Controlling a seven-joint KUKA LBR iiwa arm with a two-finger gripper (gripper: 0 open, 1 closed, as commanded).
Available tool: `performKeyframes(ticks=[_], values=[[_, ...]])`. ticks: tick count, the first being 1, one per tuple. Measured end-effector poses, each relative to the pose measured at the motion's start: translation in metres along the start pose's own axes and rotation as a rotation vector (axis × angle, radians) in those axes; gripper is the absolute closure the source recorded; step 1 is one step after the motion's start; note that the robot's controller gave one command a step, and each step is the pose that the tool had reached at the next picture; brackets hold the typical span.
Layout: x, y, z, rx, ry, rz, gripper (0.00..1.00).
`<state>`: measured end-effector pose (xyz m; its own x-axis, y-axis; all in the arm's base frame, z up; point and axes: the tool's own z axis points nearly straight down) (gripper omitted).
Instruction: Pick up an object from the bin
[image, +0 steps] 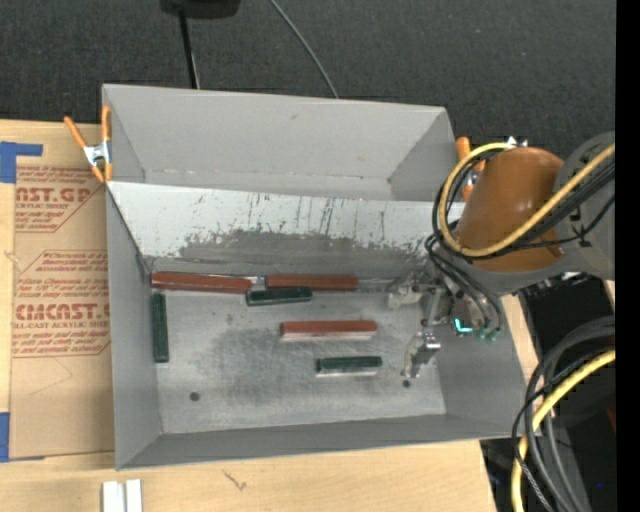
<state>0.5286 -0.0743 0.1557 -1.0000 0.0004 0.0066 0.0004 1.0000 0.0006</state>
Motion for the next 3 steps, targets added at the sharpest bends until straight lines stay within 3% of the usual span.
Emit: performKeyframes(ticks=[1,2,3], values=[[-0.002,0.000,-0.004,0.001,-0.007,-0.001,0.00],[0.017,0.012,0.081,0.001,-0.007,-0.058,1.00],[0.017,0.012,0.081,0.002,-0.007,-0.058,1.00]])
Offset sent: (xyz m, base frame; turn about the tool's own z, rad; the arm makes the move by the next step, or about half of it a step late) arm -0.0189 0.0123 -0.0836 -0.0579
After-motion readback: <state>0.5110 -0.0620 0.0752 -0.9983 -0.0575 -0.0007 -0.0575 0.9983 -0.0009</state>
